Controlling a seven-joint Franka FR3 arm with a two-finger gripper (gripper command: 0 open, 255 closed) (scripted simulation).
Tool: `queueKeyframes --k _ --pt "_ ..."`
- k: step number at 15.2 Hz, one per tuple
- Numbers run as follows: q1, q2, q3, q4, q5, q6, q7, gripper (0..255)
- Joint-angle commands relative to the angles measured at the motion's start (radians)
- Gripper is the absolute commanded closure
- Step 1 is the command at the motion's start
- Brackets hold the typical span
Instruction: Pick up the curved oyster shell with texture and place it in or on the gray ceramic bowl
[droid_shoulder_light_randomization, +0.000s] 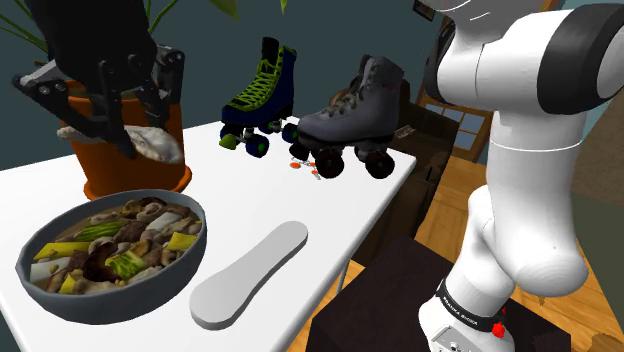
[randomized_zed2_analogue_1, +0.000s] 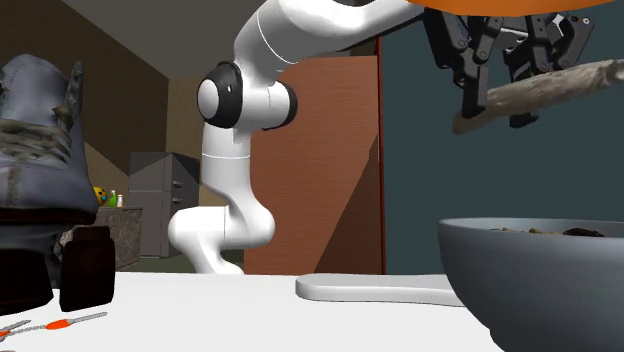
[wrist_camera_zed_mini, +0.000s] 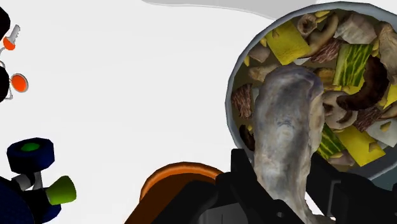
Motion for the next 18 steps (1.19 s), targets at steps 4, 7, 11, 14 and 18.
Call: queueKeyframes --k 4,7,11,14,18 --pt "0.082 0.068 0.009 0.069 -0.037 -0.025 0.068 255" --pt "0.055 0.041 0.013 -0.014 -0.019 0.031 0.078 255" --pt "0.028 0.014 0.015 -0.109 -0.002 0.1 0.088 255" --pt "0.013 -0.001 0.016 -0.171 0.007 0.148 0.096 255" --pt "-0.001 -0.013 0.015 -0.232 0.014 0.197 0.104 255"
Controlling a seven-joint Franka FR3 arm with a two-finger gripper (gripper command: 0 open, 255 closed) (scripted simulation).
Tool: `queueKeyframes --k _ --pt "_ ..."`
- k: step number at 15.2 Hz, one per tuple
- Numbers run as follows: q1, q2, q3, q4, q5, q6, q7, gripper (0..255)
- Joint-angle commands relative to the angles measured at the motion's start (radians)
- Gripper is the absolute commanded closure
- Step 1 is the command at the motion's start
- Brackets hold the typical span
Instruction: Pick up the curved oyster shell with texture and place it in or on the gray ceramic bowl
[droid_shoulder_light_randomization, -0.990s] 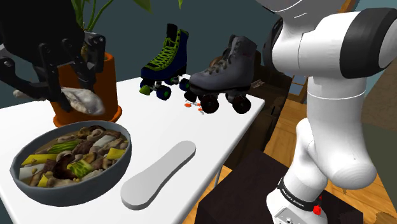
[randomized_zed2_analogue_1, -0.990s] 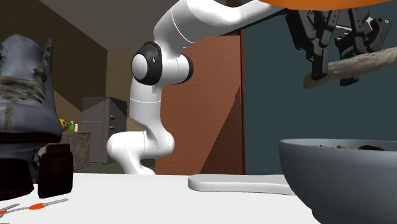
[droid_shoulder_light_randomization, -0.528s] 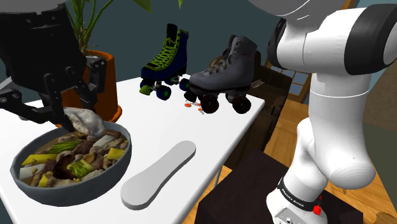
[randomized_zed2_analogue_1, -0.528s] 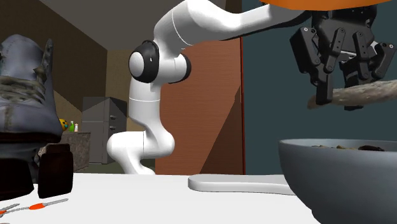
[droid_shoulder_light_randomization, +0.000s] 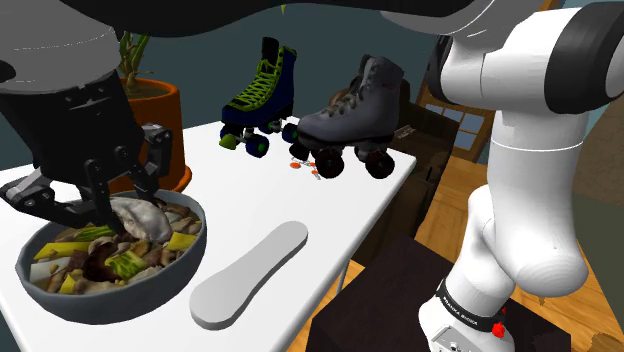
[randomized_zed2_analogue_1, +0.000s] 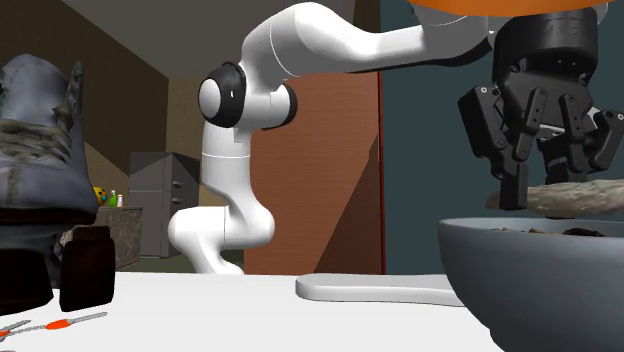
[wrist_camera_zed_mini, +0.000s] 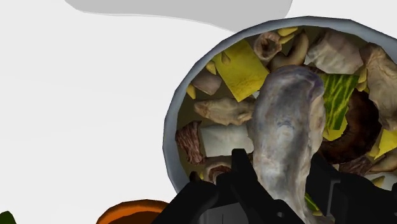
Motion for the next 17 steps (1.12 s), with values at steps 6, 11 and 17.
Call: queueKeyframes --k 6,11,17 --pt "-0.003 -0.002 0.0 -0.011 0.001 0.01 0.001 255" --pt "-0.005 -0.004 0.0 -0.012 0.002 0.01 -0.001 0" --pt "0.067 0.06 0.002 0.202 -0.036 -0.149 -0.004 0"
